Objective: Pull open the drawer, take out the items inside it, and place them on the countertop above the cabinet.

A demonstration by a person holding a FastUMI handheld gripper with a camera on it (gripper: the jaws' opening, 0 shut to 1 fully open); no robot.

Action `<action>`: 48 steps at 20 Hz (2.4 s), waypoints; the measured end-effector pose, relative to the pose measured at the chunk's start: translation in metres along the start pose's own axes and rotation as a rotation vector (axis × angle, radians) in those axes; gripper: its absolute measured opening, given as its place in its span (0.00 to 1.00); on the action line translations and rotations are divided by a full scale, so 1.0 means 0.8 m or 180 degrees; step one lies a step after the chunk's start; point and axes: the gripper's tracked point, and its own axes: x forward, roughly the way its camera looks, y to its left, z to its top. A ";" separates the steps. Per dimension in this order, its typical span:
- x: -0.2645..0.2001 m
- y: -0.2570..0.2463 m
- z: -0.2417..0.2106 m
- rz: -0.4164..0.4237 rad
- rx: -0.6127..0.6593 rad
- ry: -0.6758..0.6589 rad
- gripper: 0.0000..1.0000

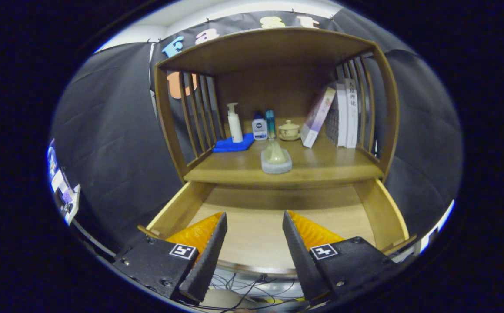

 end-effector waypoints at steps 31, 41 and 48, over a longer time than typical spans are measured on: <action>0.020 -0.039 -0.145 -0.0666 -0.0098 -0.0089 0.85; 0.073 -0.045 -0.107 -0.0579 0.0109 -0.0120 0.84; 0.138 -0.056 -0.068 -0.0603 0.0053 -0.0096 0.85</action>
